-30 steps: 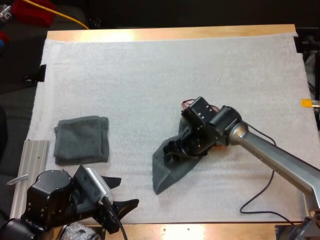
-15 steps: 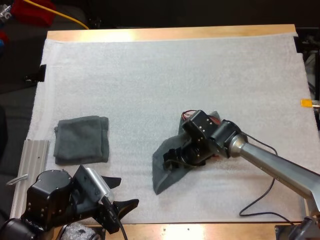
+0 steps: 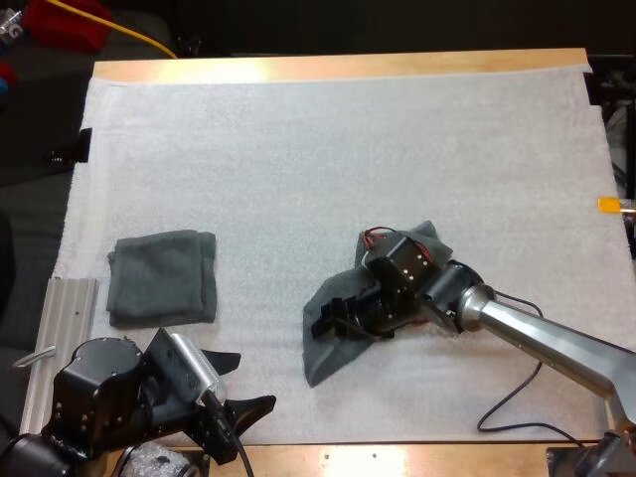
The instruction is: Pick towel from pile, fold and stack
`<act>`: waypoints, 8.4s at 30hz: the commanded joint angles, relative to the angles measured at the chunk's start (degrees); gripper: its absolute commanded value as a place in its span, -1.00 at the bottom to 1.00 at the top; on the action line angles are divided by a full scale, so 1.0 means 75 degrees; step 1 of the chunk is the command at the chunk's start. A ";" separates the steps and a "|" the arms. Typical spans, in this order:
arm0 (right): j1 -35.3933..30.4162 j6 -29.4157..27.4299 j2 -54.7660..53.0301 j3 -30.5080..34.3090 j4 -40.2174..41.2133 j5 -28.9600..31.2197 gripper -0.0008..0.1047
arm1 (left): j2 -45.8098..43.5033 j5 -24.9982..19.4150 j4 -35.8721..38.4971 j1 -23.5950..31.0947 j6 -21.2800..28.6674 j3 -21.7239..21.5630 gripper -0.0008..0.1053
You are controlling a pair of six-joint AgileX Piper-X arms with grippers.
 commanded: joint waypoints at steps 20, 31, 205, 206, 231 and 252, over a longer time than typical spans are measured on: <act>0.0437 0.0661 0.0689 0.0043 -0.0809 0.0059 0.18 | 0.0009 -0.0059 -0.0041 -0.0018 -0.0057 -0.0027 0.32; 0.0437 0.0362 0.0689 0.0043 -0.0771 0.0721 -0.85 | 0.0009 -0.0059 -0.0041 -0.0018 -0.0057 -0.0027 0.32; 0.0258 -0.3749 -0.2447 0.0581 0.6055 0.8263 -0.96 | 0.8035 -0.1623 -0.7097 -0.2470 -0.2402 0.1154 0.32; 0.0258 -0.3749 -0.2447 0.0581 0.6055 0.8263 -0.96 | 0.8116 -0.1633 -0.7089 -0.2470 -0.2403 0.1114 0.32; 0.0258 -0.3749 -0.2447 0.0581 0.6055 0.8263 -0.96 | 0.8798 -0.3674 -0.6082 -0.3519 -0.1961 0.0858 0.10; 0.0258 -0.3749 -0.2447 0.0581 0.6055 0.8263 -0.96 | 0.9085 -0.3887 -0.5613 -0.3672 -0.1821 0.0499 -0.98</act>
